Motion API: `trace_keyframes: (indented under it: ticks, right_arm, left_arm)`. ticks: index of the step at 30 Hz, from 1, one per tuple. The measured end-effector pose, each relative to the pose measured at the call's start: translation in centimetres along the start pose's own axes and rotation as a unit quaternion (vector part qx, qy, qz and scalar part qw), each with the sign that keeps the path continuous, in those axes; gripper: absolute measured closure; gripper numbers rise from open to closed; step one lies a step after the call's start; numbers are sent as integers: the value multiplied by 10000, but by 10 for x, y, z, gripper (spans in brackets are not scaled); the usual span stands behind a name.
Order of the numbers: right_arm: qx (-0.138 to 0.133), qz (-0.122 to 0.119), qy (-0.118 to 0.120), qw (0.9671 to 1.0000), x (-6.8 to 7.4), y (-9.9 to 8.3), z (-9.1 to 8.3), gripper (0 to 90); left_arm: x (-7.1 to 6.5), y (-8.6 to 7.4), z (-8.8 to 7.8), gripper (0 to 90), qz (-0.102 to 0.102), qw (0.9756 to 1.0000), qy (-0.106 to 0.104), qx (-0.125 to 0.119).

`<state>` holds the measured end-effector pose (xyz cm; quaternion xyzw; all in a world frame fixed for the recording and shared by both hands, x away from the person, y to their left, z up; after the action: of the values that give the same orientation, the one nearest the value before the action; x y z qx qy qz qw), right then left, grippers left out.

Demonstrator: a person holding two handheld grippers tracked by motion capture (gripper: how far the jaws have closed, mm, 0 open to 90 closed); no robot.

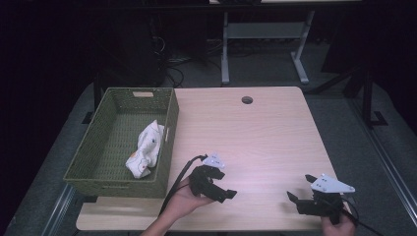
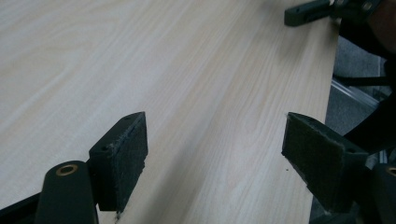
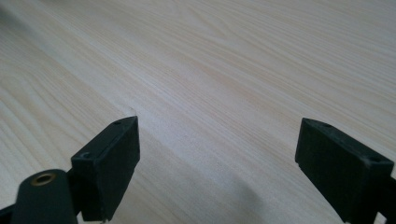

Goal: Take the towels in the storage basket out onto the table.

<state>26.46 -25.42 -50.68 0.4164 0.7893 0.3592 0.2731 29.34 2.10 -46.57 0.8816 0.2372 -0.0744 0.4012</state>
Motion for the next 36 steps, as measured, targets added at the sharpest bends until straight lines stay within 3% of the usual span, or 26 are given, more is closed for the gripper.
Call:
trace_keyframes:
  ticks: [13,24,36]
  right_arm:
    - [-31,40,-8,10000,-4,-1,-3,135]
    - [-26,39,-10,10000,-4,-1,-3,135]
    - [-63,23,-46,10000,-4,-1,-5,135]
  left_arm:
    - [9,42,-28,186,68,9999,67,108]
    - [13,56,-44,179,32,9999,20,153]
    - [32,74,-92,178,-172,9998,-13,-30]
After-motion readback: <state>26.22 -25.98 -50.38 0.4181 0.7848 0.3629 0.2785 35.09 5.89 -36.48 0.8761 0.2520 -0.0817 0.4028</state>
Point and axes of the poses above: each handheld gripper's, and its own axes: z roughly forward along the jaws, y roughly out of its top, x roughly to its left, the point moved 7 cm from there along z, roughly forward along the jaws, and after that the axes turned 5 degrees about -y, right-handed, at the moved point
